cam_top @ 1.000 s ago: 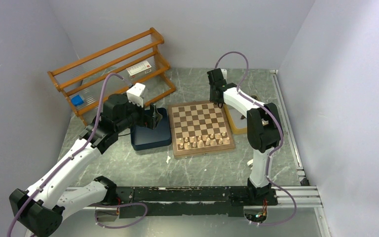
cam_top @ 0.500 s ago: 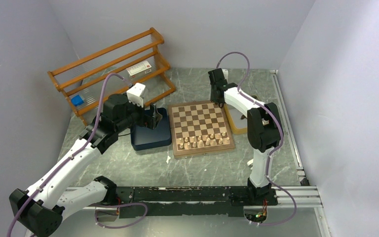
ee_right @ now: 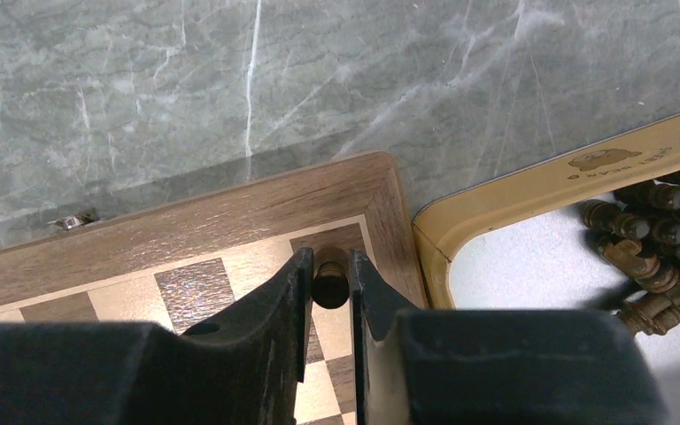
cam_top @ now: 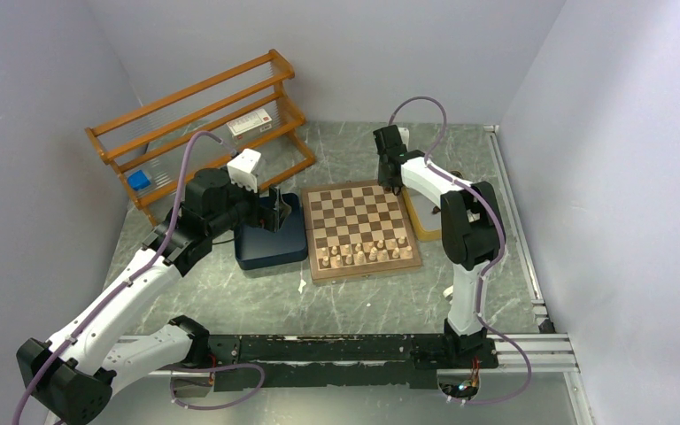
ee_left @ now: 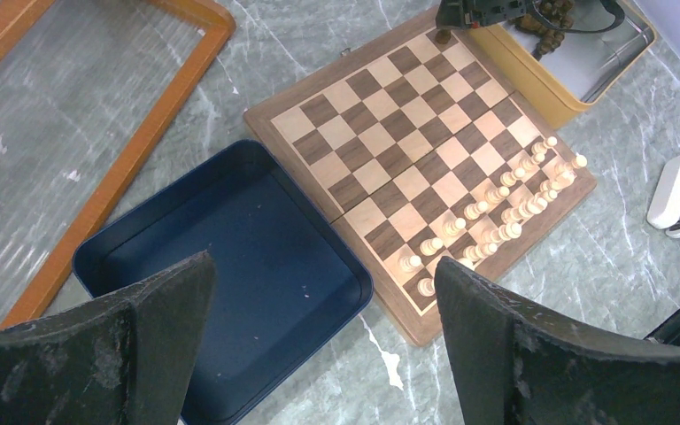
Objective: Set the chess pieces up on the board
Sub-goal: Place the chess piece on the chessboard, then pick up the chess piece from the storage box.
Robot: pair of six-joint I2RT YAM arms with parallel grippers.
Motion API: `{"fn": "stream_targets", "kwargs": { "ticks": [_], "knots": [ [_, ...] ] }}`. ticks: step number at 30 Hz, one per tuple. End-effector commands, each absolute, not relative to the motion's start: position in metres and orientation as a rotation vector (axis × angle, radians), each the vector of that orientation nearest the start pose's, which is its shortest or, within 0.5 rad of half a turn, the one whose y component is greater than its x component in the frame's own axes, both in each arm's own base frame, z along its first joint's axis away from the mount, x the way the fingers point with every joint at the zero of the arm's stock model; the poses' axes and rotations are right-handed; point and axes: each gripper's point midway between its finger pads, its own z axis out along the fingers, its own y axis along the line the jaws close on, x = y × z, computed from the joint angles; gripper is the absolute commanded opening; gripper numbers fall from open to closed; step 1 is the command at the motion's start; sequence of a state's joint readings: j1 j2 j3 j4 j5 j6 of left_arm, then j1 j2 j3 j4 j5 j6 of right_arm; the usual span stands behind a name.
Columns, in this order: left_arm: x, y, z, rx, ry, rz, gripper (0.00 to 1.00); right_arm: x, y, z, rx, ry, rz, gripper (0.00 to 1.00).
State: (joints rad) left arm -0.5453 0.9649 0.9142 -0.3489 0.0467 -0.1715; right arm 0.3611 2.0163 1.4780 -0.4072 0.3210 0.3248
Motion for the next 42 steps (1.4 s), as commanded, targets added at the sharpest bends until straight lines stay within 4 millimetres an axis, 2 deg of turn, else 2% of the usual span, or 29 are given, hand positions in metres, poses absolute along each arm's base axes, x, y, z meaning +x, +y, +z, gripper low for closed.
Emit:
{"fn": "stream_targets", "kwargs": {
  "ticks": [1,8,14,19,25,29,32,38,42],
  "knots": [
    [0.274,-0.183,0.246,0.407,1.946,-0.498,0.98,0.466,0.126,0.042,0.097,2.481,-0.125,0.25],
    [0.274,-0.184,0.246,0.411,1.945,-0.502,0.98,0.47,0.127,0.049,0.093,2.467,-0.121,0.34],
    [0.274,-0.184,0.246,0.41,1.943,-0.503,0.98,0.474,0.129,0.064,0.094,2.446,-0.106,0.39],
    [0.275,-0.185,0.245,0.412,1.945,-0.503,0.98,0.474,0.131,0.086,0.088,2.42,-0.078,0.43],
    [0.275,-0.185,0.246,0.412,1.944,-0.506,0.98,0.471,0.128,0.127,0.064,2.341,-0.055,0.46],
    [0.274,-0.185,0.245,0.412,1.945,-0.504,0.98,0.47,0.108,0.15,0.109,2.289,-0.089,0.45],
    [0.274,-0.185,0.246,0.412,1.942,-0.504,0.98,0.47,0.09,0.159,0.153,2.255,-0.11,0.41],
    [0.274,-0.184,0.246,0.41,1.938,-0.504,0.98,0.467,0.044,0.156,0.259,2.235,-0.162,0.38],
    [0.273,-0.185,0.248,0.413,1.933,-0.511,0.98,0.464,0.01,0.142,0.333,2.249,-0.24,0.38]
  ]
}}
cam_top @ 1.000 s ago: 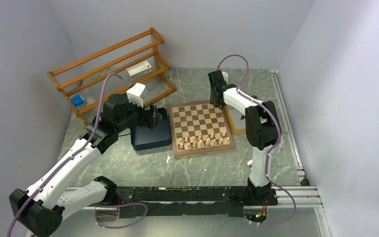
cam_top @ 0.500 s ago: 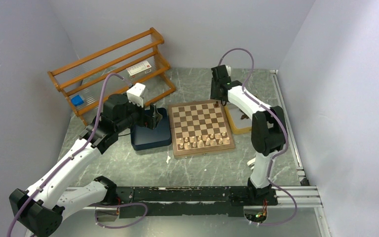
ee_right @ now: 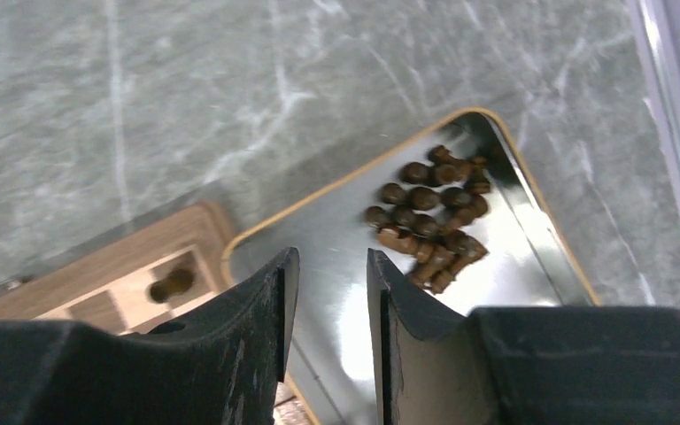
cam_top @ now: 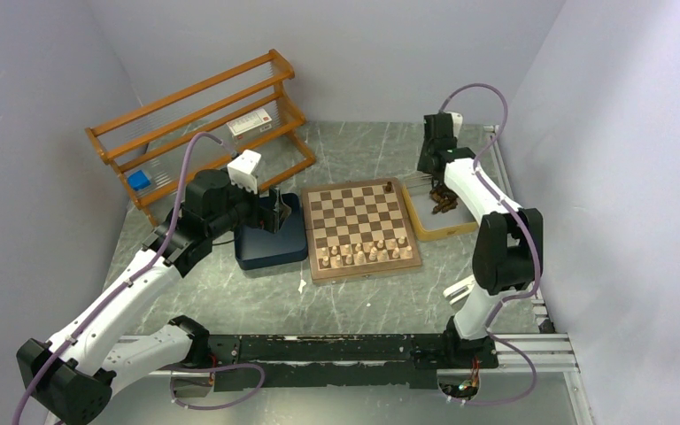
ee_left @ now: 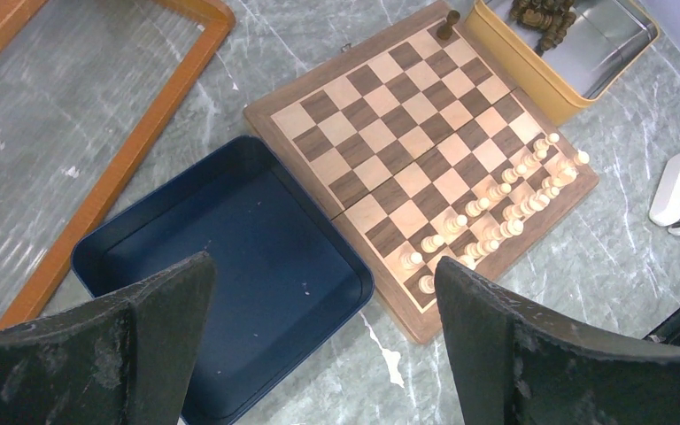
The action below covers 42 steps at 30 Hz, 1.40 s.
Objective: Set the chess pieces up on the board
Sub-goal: Pick up the chess piece from the storage box.
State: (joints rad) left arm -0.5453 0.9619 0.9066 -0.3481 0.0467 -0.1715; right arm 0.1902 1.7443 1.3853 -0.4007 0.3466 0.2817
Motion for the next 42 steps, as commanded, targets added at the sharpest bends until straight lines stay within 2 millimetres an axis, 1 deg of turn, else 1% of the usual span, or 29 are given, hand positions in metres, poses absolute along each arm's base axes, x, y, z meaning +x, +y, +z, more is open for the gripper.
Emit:
{"fn": "stream_targets", "kwargs": {
  "ticks": [1,5,8,11,13,14,15,22,28,31,42],
  "knots": [
    [0.273,-0.185,0.248,0.413,1.932,-0.511,0.98,0.464,0.003,0.138,0.351,2.257,-0.252,0.38],
    [0.272,-0.184,0.249,0.412,1.929,-0.513,0.98,0.46,-0.018,0.117,0.41,2.289,-0.266,0.39],
    [0.272,-0.184,0.249,0.412,1.928,-0.512,0.98,0.458,-0.034,0.108,0.446,2.292,-0.283,0.42],
    [0.271,-0.185,0.249,0.415,1.928,-0.514,0.98,0.456,-0.043,0.096,0.477,2.313,-0.258,0.42],
    [0.271,-0.185,0.249,0.415,1.928,-0.514,0.98,0.456,-0.04,0.089,0.471,2.323,-0.231,0.4],
    [0.271,-0.186,0.249,0.418,1.927,-0.515,0.98,0.455,-0.05,0.087,0.494,2.321,-0.23,0.39],
    [0.271,-0.185,0.25,0.418,1.926,-0.515,0.98,0.454,-0.052,0.084,0.501,2.322,-0.224,0.38],
    [0.271,-0.185,0.25,0.417,1.927,-0.513,0.98,0.449,-0.058,0.066,0.523,2.357,-0.21,0.39],
    [0.272,-0.186,0.249,0.418,1.928,-0.518,0.98,0.447,-0.055,0.054,0.516,2.39,-0.191,0.38],
    [0.271,-0.187,0.249,0.419,1.927,-0.519,0.98,0.447,-0.054,0.05,0.514,2.401,-0.191,0.36],
    [0.271,-0.188,0.249,0.423,1.927,-0.522,0.98,0.445,-0.055,0.047,0.518,2.416,-0.199,0.33]
  ]
}}
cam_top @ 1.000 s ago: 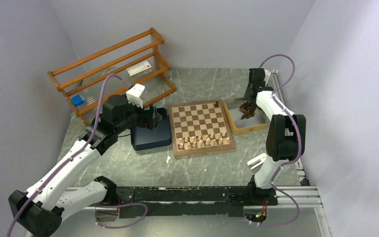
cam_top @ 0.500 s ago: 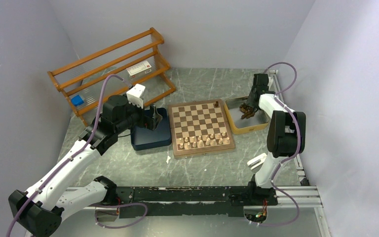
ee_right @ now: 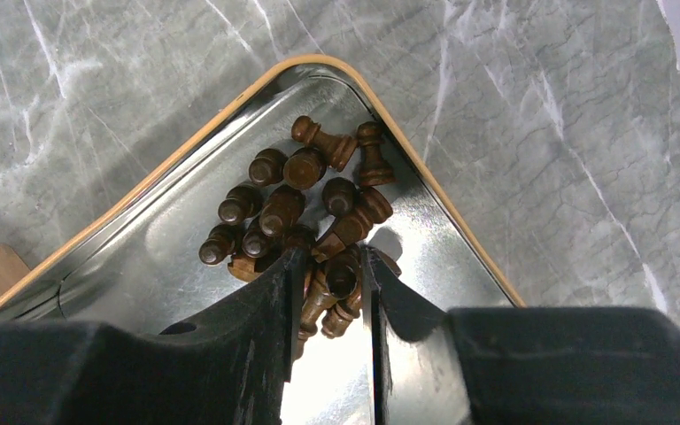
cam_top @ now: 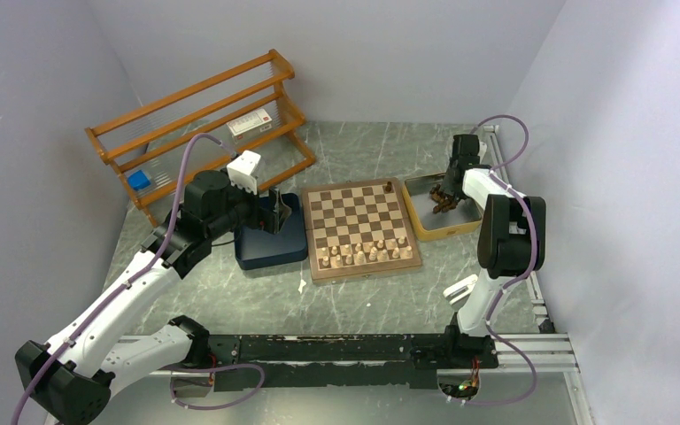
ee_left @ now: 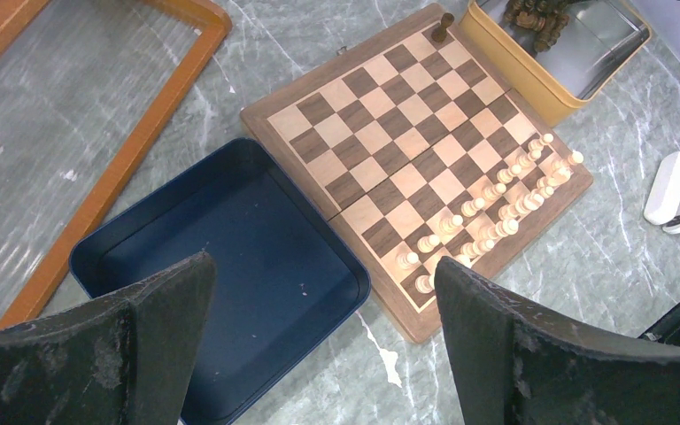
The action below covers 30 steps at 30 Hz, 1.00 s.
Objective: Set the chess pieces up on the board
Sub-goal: Pick up the chess piece from the storage box.
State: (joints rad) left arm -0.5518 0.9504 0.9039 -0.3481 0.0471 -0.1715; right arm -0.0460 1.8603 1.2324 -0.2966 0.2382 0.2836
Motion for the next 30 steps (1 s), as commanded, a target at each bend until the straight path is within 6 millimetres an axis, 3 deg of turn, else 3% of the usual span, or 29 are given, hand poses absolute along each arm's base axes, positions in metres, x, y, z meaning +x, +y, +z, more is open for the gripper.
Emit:
{"fn": "stream_targets", "kwargs": {
  "ticks": [1,20,30],
  "knots": [
    [0.271,-0.188,0.249,0.423,1.927,-0.521,0.98,0.444,-0.055,0.047,0.521,2.418,-0.2,0.33],
    [0.272,-0.186,0.247,0.418,1.933,-0.513,0.98,0.44,-0.056,0.064,0.527,2.395,-0.252,0.14],
    [0.272,-0.187,0.246,0.421,1.936,-0.513,0.98,0.445,-0.047,0.095,0.51,2.357,-0.237,0.13]
  ]
}}
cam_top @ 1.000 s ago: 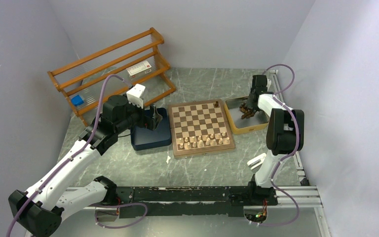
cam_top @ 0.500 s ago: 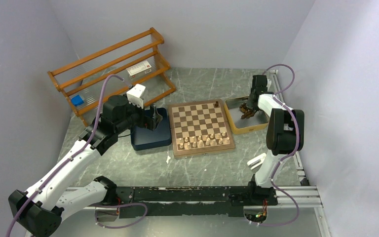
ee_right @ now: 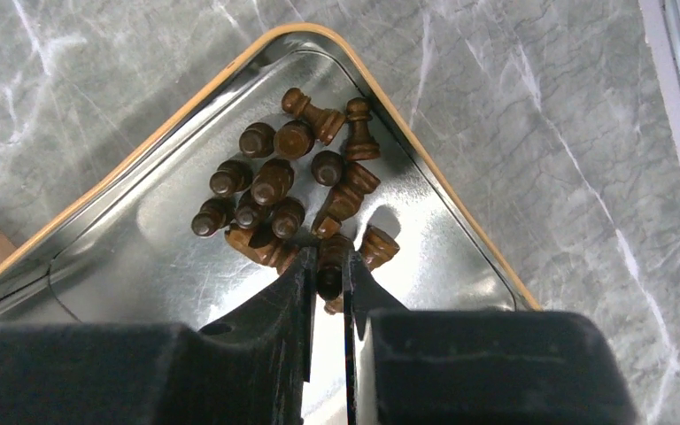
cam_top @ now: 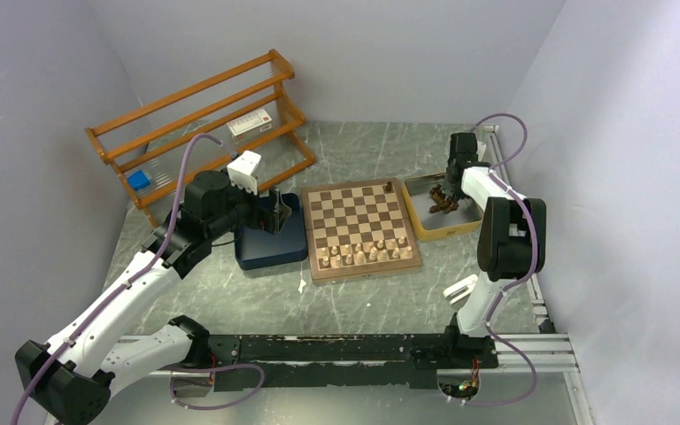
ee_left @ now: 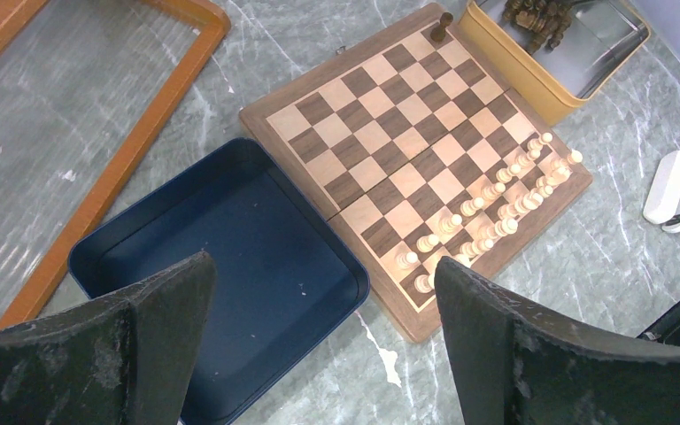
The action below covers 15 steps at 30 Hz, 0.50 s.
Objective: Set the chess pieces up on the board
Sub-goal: Pick up the chess piece from the storage box.
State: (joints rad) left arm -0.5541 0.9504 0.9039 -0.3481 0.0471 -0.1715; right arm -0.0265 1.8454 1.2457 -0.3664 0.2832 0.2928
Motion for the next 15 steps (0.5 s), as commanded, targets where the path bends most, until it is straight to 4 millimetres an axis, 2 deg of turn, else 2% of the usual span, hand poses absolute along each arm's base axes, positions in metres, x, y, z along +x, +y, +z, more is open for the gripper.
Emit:
{"fn": "stream_targets", "kwargs": {
  "ticks": [1,4,6,15],
  "knots": [
    [0.271,-0.187,0.246,0.421,1.936,-0.513,0.98,0.445,-0.045,0.099,0.503,2.357,-0.229,0.13],
    [0.272,-0.187,0.246,0.42,1.936,-0.514,0.98,0.446,-0.043,0.111,0.493,2.343,-0.227,0.13],
    [0.272,-0.187,0.246,0.421,1.936,-0.515,0.98,0.448,-0.031,0.118,0.462,2.336,-0.214,0.13],
    [0.271,-0.187,0.246,0.421,1.937,-0.517,0.98,0.455,-0.005,0.153,0.39,2.283,-0.19,0.12]
  ]
}}
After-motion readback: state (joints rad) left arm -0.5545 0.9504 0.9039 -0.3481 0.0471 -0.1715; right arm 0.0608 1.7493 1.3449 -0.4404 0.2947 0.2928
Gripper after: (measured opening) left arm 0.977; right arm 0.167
